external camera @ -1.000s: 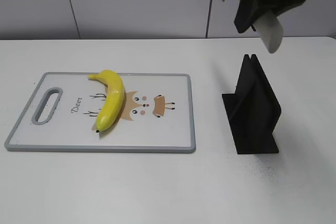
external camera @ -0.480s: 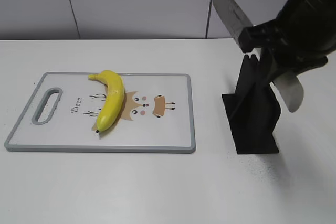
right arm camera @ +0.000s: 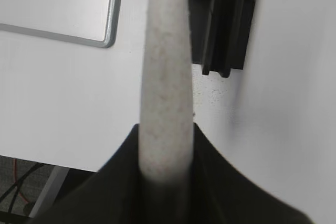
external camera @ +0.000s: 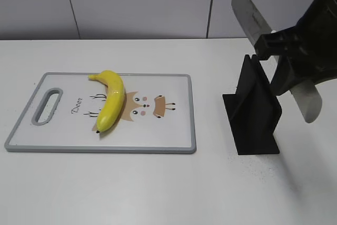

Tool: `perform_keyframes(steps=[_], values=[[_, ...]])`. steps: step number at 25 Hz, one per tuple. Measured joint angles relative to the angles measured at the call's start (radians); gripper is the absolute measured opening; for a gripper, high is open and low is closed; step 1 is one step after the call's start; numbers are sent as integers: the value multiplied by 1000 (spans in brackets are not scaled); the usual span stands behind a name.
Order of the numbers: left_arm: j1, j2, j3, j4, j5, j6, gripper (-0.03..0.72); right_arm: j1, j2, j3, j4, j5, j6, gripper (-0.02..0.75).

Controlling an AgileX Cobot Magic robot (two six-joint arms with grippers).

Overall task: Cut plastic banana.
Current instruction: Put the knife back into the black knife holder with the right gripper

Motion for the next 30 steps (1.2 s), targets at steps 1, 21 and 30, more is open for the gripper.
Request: perform_keyframes(steps=[1,21,30], values=[[0,0,0,0,-4,0,531,0,-2,1,-8,7,4,179],[222,-2,0,-3,-9,0,529,0,-5,27,-87,23,126,179],[247,-2,0,-4,-9,0,529,0,-5,102,-86,7,139,179]])
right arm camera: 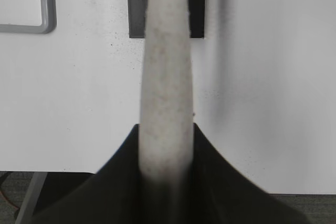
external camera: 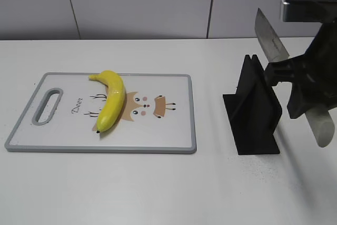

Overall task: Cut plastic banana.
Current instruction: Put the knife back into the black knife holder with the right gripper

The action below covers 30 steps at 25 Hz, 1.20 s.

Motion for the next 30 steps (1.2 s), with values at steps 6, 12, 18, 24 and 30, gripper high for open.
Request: perform_keyframes(steps=[6,12,18,24,30], values=[[0,0,0,0,0,0,529,0,0,0,32,-6,-12,178],[0,0,0,0,0,0,529,0,38,9,52,-11,-28,178],[0,0,0,0,0,0,529,0,61,12,51,-24,-30,179],[0,0,0,0,0,0,529,0,61,13,31,-21,-28,179],[0,0,0,0,0,0,529,0,61,80,29,-52,-27,179]])
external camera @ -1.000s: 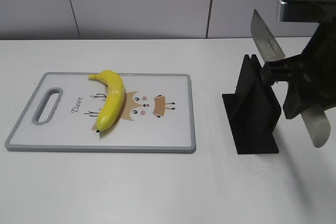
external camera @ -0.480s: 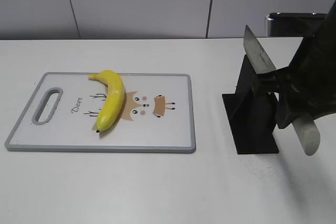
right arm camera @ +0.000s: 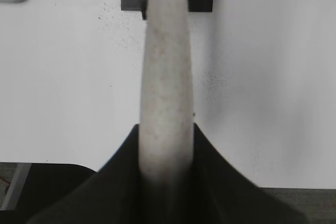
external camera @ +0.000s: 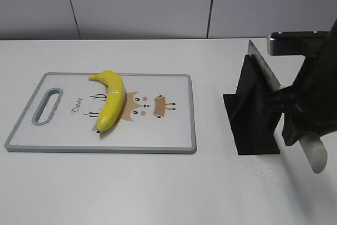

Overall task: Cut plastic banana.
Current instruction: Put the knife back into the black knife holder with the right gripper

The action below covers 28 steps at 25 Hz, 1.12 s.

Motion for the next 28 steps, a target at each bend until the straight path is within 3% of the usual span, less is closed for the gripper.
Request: perform_keyframes(steps=[28], values=[[0,0,0,0,0,0,529,0,70,21,-10,-78,4,178]])
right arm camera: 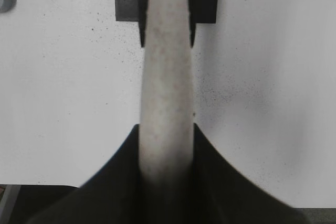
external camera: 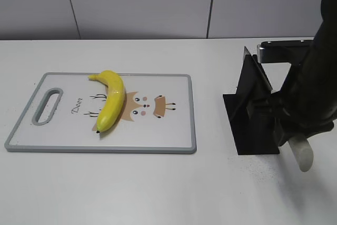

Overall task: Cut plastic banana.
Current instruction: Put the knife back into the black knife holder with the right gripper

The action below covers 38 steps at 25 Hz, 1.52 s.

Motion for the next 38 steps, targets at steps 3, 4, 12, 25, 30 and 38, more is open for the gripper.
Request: perform_keyframes(steps=[3,4,12,25,30,38], values=[[0,0,0,0,0,0,529,0,0,-31,0,-1,4,179],[0,0,0,0,0,0,529,0,0,-39,-2,0,5,179],[0,0,0,0,0,0,526,0,25,-51,-25,12,5,178],[0,0,0,0,0,0,472,0,25,-55,-28,-15,-7,551],[0,0,0,0,0,0,470,0,24,-95,-29,-12,-10,648],[0,0,0,0,0,0,457,0,-82,-203,-29,174,-111,636]])
